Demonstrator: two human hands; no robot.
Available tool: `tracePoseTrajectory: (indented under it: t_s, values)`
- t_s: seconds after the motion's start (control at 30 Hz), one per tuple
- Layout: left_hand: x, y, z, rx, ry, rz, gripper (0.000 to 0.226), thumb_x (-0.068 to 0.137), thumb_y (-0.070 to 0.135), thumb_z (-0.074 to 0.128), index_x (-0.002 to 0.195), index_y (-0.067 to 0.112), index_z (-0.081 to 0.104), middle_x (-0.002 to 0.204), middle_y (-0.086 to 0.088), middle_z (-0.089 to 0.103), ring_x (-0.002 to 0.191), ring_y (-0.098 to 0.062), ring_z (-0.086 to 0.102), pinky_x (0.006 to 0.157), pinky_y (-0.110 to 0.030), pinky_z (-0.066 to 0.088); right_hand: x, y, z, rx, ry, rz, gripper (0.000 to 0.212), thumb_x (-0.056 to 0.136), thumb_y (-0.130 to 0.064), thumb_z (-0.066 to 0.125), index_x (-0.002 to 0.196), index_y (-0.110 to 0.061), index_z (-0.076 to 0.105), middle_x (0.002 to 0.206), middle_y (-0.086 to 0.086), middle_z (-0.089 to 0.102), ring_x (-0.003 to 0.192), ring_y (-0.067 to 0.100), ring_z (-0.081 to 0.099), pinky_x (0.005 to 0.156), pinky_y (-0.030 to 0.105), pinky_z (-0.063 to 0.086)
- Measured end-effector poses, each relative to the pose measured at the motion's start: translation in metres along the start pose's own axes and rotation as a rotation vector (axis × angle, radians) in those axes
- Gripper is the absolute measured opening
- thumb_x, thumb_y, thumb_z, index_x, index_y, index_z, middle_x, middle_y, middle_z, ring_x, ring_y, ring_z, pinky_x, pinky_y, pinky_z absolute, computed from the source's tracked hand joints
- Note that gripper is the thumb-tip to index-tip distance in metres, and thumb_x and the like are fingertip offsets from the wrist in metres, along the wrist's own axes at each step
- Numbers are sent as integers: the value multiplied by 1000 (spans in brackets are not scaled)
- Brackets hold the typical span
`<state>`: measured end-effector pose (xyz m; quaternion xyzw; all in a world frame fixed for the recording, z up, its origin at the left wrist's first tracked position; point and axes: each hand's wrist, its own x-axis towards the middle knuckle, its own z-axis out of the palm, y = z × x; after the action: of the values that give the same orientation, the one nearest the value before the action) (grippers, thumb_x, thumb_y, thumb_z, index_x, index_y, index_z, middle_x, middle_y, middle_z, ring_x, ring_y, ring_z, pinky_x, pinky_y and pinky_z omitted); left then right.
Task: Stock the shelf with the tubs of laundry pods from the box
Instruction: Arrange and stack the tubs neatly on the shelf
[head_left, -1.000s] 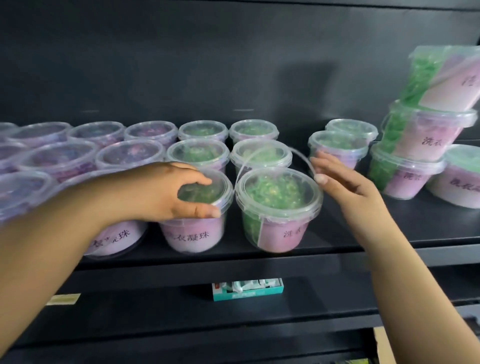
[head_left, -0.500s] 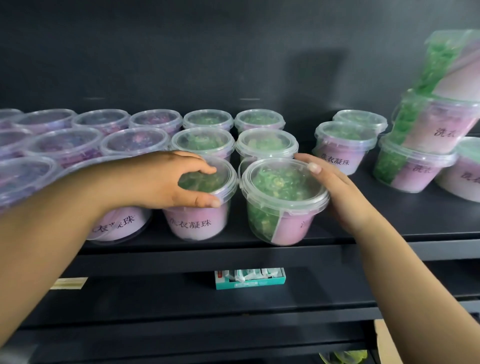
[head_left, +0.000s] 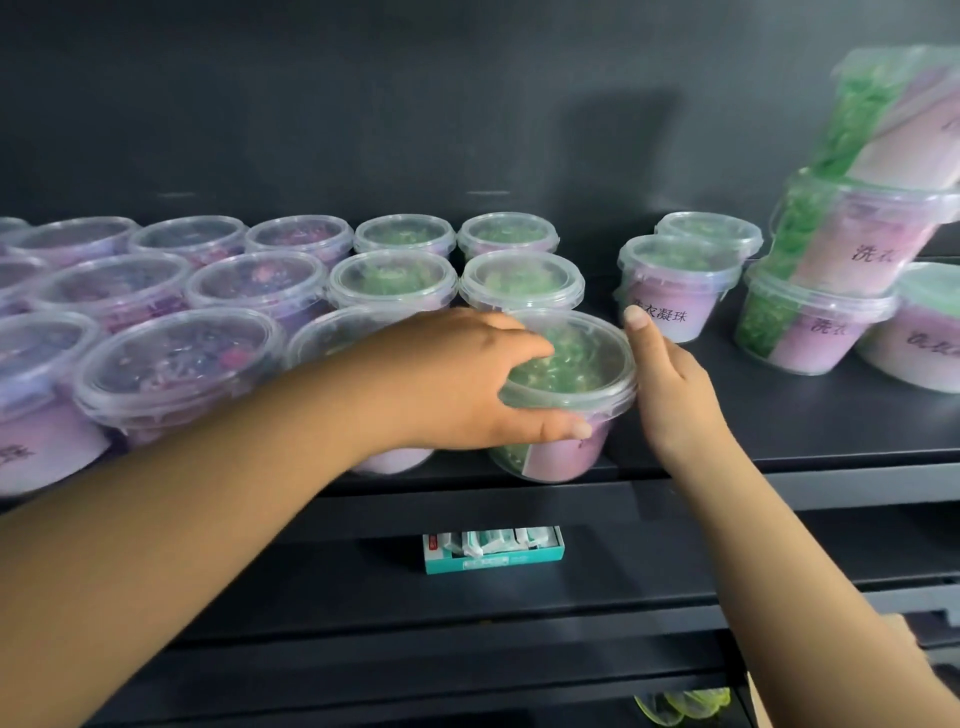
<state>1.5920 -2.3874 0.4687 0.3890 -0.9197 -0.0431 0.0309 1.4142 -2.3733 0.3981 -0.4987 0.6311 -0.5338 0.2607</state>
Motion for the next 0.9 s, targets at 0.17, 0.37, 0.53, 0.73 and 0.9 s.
tracePoseTrajectory:
  t_s: [0.17,0.37,0.53,0.73,0.9]
  values:
    - [19,-3,-1,75,8,0,72,65,76,44,122,32,48,130,17,46,117,-7,44,97,-26,36,-2,9,-9,62,-223,-139,19,85,-50,50,95,-37,59,96,-21,65,101,-1,58,87,17,43]
    - [25,-25,3,-115,-30,30,78,51,74,46,119,37,52,130,21,45,120,-1,41,96,-15,28,-3,21,-17,280,-417,-229,31,77,-20,56,107,-26,57,97,-21,69,96,-7,61,79,8,44]
    - [25,-34,5,-200,-64,30,81,49,84,52,121,45,46,129,29,36,119,9,33,98,-12,23,-2,28,-11,281,-313,-208,36,69,-27,65,104,-29,56,102,-13,65,91,-4,62,79,11,46]
    - [27,-32,8,-189,-62,34,82,46,84,38,119,47,43,127,32,33,120,9,33,98,-13,26,1,33,-14,262,-329,-184,59,49,-60,76,100,-38,59,99,-21,68,93,5,62,81,16,49]
    - [25,-34,-7,-80,5,0,102,38,98,18,123,46,40,130,29,34,123,4,34,103,-22,30,15,27,-34,149,-227,-124,63,50,-68,66,104,-38,54,109,-17,61,101,10,61,89,25,48]
